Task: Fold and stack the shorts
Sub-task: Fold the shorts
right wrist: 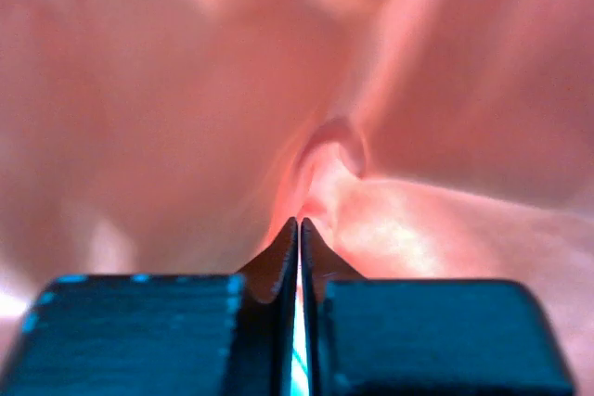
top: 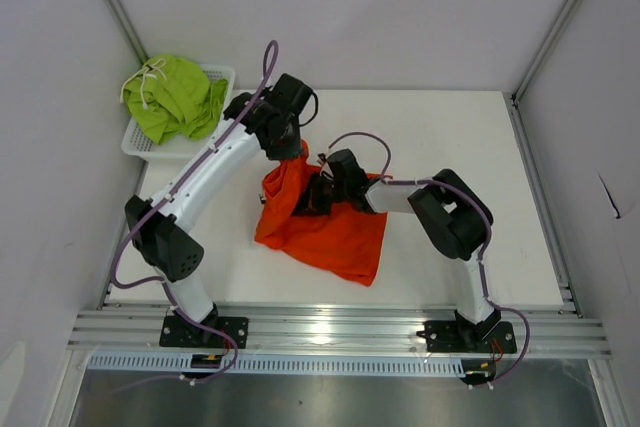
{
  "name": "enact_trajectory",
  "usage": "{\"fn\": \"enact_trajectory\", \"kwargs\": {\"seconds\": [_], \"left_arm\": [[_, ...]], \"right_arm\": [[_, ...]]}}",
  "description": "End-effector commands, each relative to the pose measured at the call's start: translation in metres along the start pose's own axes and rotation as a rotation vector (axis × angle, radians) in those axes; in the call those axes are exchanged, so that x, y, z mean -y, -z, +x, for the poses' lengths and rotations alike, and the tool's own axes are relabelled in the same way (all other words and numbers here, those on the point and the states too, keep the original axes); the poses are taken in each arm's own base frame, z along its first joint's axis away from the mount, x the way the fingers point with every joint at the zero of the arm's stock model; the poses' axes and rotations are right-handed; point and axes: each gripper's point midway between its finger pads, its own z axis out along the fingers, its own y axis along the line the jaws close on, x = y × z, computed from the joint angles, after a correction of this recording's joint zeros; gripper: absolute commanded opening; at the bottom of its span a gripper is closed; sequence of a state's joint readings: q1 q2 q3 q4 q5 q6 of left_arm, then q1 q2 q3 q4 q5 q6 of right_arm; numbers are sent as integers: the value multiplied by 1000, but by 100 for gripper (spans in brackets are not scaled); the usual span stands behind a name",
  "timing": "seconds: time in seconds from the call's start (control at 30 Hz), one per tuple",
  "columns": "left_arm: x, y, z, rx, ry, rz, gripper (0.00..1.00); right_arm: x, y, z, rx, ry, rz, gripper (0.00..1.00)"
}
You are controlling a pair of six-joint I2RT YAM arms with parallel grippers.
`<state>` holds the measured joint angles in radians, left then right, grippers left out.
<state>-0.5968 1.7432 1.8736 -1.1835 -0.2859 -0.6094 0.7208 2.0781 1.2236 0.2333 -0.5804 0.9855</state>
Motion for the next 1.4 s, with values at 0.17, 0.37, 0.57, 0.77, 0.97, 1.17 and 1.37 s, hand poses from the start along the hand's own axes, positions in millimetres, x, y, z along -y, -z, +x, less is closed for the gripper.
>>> {"fn": "enact_trajectory", "kwargs": {"seconds": [0.17,0.37,0.57,0.77,0.97,1.17,1.37], "left_arm": [[-12,9,-13,55,10,5,0],[-12,11,-12,52,10,14,0],[-11,9,-10,47,16,20,0],[-9,13,-12,47,26,30,0],[-9,11,-8,39,28,35,0],[-11,11,-7,43,28,28,0],[-12,7,-5,47,20,21,0]], "right_arm": [[-19,-3,44,-84,52,-45,0],[-20,-21,63,-126,39,-60,0],[-1,-38,79,-163,27,-11,0],[27,-51,85,-170,-16,42,0],[7,-47,74,-151,-7,-11,0],[-40,-1,42,-40,55,-56,11],[-20,70,9,163,73,84,20]]}}
